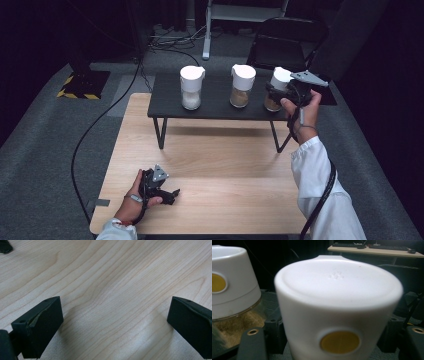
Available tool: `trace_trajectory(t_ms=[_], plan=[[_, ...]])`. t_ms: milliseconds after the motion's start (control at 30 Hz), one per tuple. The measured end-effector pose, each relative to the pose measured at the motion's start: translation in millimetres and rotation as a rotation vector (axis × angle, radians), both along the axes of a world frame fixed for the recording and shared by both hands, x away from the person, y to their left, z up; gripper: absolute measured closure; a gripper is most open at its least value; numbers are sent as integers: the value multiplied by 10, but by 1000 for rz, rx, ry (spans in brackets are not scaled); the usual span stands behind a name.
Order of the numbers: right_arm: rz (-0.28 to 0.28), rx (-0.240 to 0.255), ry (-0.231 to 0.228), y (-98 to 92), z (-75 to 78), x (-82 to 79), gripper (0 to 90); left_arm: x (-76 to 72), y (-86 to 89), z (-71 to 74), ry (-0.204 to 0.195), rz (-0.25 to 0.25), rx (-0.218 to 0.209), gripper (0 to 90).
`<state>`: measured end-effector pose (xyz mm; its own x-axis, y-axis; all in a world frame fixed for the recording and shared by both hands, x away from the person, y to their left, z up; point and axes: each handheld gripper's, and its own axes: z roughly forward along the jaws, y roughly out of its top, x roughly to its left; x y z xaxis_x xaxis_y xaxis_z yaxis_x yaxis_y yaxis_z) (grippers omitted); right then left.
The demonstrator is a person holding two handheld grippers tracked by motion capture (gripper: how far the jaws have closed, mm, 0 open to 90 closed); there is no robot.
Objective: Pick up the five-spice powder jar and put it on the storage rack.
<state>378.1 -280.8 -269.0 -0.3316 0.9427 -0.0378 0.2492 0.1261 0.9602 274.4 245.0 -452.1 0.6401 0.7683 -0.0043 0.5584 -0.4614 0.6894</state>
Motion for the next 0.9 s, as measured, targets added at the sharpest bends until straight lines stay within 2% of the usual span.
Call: trace_trajectory(t_ms=[367,533,600,900], plan=[[-2,13,13,-30,-68,44,196,0,0,-1,0,0,0,0],[-5,0,19,-11,-79,72,186,-1,2,-1,0,-1,-1,0],[-13,1,18,4,-92,77,129,-2,4,-2,0,-3,-1,0],[-21,-36,4,52,-118,78,49,-3,9,-4,-1,-6,-2,0]])
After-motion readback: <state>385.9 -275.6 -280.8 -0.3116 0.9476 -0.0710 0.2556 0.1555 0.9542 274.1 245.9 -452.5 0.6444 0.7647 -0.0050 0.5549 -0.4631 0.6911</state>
